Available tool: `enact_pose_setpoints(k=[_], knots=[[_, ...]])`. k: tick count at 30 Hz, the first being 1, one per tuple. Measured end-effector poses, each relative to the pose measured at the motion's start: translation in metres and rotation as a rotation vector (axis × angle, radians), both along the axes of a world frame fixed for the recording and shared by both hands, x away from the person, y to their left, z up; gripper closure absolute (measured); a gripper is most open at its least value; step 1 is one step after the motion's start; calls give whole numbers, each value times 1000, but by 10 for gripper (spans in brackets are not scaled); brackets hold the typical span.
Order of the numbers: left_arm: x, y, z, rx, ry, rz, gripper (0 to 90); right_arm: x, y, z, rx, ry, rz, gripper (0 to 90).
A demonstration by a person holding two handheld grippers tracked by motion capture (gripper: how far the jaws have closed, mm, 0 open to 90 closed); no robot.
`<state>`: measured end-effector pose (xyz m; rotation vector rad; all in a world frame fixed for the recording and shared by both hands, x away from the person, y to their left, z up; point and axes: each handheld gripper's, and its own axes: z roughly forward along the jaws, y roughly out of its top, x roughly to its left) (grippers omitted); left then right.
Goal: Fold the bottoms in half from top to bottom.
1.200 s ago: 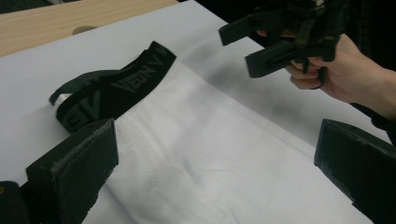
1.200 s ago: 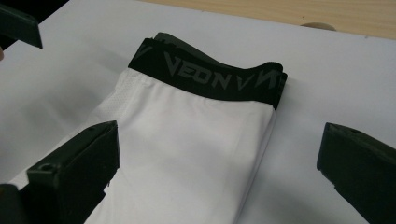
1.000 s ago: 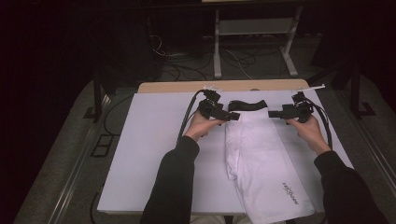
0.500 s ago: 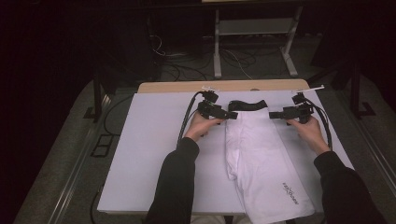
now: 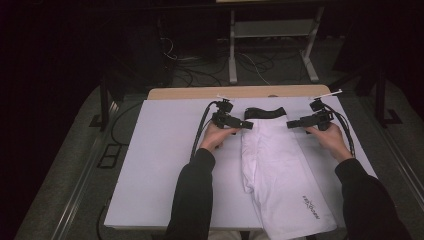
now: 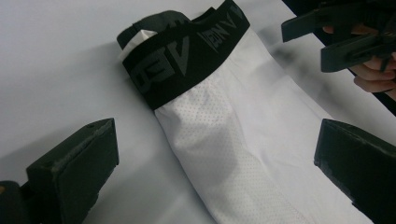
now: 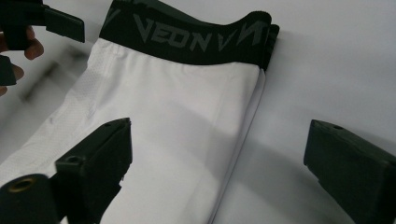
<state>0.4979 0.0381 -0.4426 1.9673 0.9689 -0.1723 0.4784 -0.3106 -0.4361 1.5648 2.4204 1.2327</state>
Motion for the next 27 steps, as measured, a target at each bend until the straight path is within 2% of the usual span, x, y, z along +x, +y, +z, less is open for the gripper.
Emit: enact_pose_setpoints(k=[5, 7, 10, 14, 20, 24, 27], knots=[[1, -3, -5, 8, 13, 5, 0, 2, 3, -2, 7, 25, 17, 131], [2, -3, -7, 15, 13, 11, 24, 2, 4, -3, 6, 38, 20, 136], [2, -4, -9, -6, 25, 15, 53, 3, 4, -4, 11, 43, 20, 162], [3, -5, -13, 5, 36, 14, 116, 4, 3, -5, 19, 54, 23, 199], [3, -6, -15, -5, 41, 14, 200, 5, 2, -6, 28, 58, 24, 245], [3, -7, -14, -6, 40, 19, 322, 5, 2, -8, 34, 67, 36, 291], [3, -7, -15, -2, 46, 15, 450, 6, 1, -10, 41, 75, 40, 328]])
